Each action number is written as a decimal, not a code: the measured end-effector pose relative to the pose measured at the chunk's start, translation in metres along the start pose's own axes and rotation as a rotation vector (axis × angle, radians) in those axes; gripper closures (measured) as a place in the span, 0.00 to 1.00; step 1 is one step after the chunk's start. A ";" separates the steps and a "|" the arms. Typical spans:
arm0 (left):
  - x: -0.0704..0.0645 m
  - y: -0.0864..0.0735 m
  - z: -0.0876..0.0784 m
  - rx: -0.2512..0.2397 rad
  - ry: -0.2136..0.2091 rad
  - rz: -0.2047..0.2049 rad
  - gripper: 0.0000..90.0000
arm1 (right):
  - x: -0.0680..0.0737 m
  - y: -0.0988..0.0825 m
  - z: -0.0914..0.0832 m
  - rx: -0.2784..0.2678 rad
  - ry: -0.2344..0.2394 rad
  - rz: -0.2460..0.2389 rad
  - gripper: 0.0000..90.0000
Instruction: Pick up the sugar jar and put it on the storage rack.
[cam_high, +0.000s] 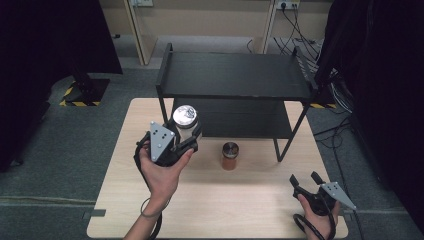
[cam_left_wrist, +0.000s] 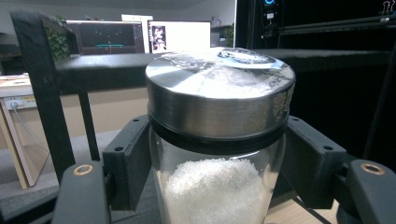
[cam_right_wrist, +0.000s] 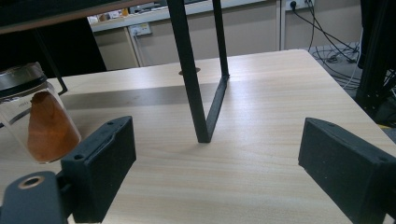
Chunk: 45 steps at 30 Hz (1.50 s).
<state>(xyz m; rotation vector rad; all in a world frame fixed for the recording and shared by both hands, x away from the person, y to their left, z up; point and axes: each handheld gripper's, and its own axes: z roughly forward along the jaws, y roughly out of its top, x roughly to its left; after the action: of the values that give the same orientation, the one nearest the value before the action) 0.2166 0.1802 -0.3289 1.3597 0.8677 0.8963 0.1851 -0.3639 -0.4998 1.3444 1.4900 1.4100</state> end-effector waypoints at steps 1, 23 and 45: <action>0.000 0.001 0.000 -0.003 -0.001 0.001 0.34 | 0.000 0.000 0.000 0.000 0.000 0.001 0.13; 0.005 0.032 0.003 -0.040 0.002 0.006 0.34 | 0.000 0.001 0.000 0.003 -0.002 0.001 0.13; 0.005 0.057 0.007 -0.046 0.007 0.000 0.34 | 0.000 0.000 0.000 0.002 -0.004 0.007 0.13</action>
<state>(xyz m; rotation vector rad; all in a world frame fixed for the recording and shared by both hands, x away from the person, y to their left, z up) 0.2233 0.1824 -0.2720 1.3175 0.8478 0.9162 0.1855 -0.3638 -0.4994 1.3545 1.4855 1.4095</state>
